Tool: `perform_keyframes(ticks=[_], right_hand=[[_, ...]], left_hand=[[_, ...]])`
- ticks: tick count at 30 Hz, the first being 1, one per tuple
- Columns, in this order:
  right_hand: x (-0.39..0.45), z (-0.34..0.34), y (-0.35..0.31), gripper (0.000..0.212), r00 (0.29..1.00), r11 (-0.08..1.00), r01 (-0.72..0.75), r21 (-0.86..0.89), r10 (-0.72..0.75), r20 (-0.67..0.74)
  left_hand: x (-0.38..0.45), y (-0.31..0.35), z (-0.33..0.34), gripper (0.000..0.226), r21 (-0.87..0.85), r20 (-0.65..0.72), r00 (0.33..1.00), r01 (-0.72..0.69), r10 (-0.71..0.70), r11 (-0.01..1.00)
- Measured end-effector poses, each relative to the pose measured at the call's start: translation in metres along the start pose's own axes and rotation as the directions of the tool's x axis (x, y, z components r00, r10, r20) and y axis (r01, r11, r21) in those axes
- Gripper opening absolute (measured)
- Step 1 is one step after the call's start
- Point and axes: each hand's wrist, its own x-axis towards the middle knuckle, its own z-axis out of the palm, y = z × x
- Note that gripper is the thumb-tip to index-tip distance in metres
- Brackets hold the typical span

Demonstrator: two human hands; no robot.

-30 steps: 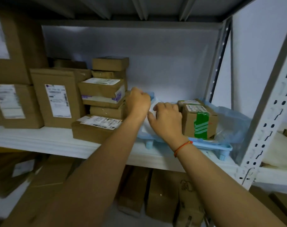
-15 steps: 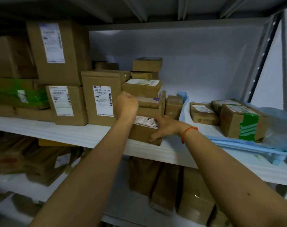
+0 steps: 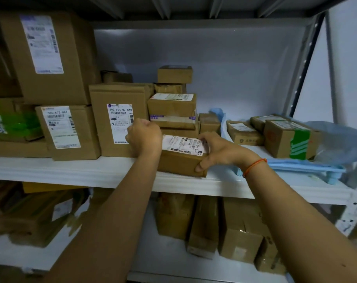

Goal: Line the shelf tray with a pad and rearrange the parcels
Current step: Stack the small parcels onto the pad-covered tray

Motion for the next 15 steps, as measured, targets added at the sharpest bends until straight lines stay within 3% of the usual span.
perform_keyframes(ticks=[6,15], right_hand=[[-0.023,-0.025,-0.008,0.1,0.991,0.997,0.063,-0.048,-0.068,-0.115],[-0.058,-0.062,0.007,0.096,0.924,0.975,0.126,-0.185,-0.183,-0.336]], left_hand=[[-0.005,0.002,0.002,0.013,-0.148,-0.009,0.999,0.035,-0.037,0.988],[-0.017,0.021,0.02,0.018,-0.375,0.046,0.998,-0.01,0.03,0.927]])
